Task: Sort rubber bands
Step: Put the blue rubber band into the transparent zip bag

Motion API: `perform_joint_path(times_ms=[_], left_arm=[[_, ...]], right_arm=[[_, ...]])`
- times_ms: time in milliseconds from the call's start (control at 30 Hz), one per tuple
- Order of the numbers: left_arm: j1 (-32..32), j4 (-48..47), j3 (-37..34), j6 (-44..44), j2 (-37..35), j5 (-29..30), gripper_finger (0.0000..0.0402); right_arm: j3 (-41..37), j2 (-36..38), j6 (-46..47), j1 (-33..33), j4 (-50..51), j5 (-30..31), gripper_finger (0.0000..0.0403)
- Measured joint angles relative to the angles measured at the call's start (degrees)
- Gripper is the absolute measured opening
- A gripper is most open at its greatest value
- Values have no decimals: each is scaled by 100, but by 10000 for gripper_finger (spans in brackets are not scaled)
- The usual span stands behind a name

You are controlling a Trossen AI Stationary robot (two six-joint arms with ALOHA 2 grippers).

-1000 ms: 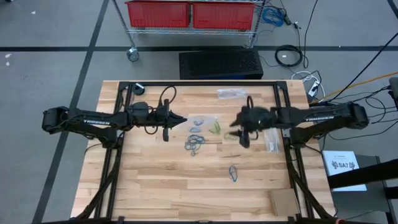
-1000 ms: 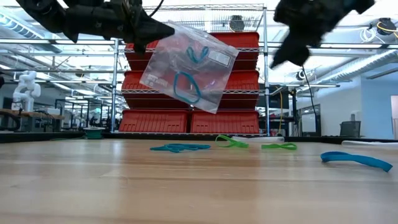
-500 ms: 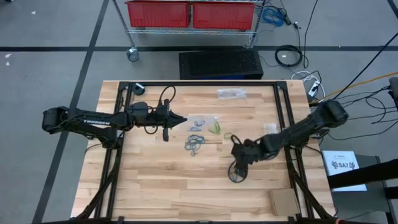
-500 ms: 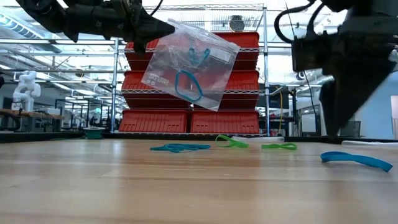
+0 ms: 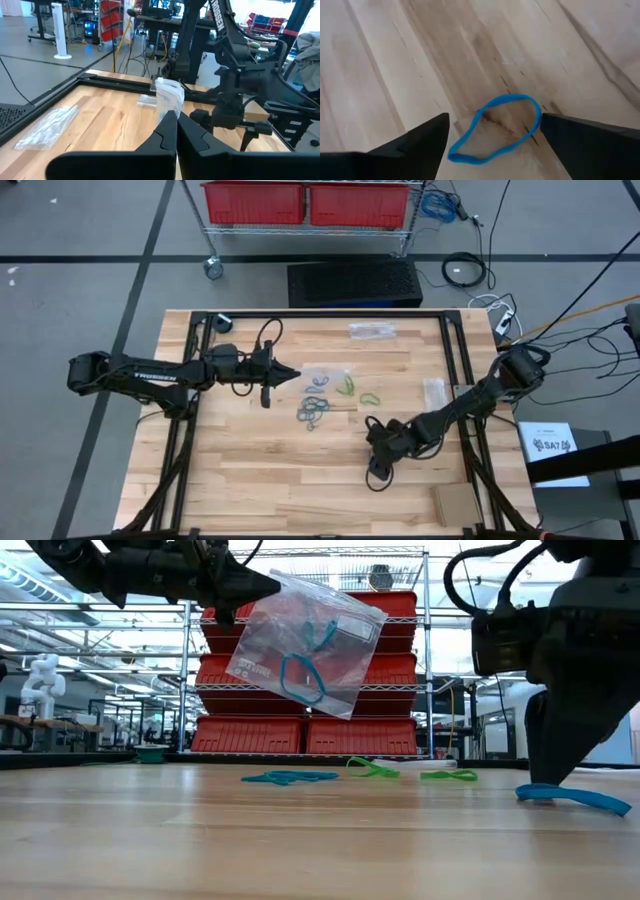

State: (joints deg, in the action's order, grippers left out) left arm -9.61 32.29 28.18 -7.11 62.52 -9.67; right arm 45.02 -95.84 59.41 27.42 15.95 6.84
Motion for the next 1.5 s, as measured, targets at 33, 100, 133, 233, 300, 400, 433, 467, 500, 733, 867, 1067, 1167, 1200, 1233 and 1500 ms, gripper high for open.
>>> perform_joint_path(times_ms=[33,100,133,233,300,400,433,467,500,733,867,1067,1167,1200,1233,1500], left_arm=[[0,-1,0,0,0,0,0],[0,1,0,0,0,-1,0],[0,1,0,0,0,-1,0],[0,19,0,1,0,-7,0],[0,32,0,19,0,-11,0],[0,31,0,46,0,-14,0],[0,31,0,54,0,-14,0],[0,30,0,70,0,-13,0],[0,31,0,116,0,-14,0],[0,28,0,167,0,-14,0],[0,27,0,205,0,-14,0],[-8,-32,0,209,0,197,0],[-15,-50,0,227,2,332,0],[-15,-54,0,286,2,334,0],[-13,-74,0,318,4,334,0],[-13,-194,0,356,9,334,0]], right_arm=[[62,-69,31,23,89,97,316],[229,-201,51,55,354,245,306],[308,-253,41,61,507,300,296],[545,-421,-45,60,891,373,247],[637,-509,-156,59,1038,431,198],[697,-580,-307,48,1189,486,110],[718,-582,-353,44,1241,487,81],[751,-589,-418,38,1290,485,53],[796,-593,-472,35,1355,488,29],[1321,-532,-1373,-181,2016,655,7],[1670,-328,-2282,-516,2093,810,3],[2144,135,-3649,-1255,2265,1293,1],[2494,422,-4363,-1511,2161,1387,1],[2637,515,-4613,-1576,2145,1528,1],[2775,610,-4884,-1627,2081,1679,1],[3618,712,-6983,-2083,1385,1912,0]])
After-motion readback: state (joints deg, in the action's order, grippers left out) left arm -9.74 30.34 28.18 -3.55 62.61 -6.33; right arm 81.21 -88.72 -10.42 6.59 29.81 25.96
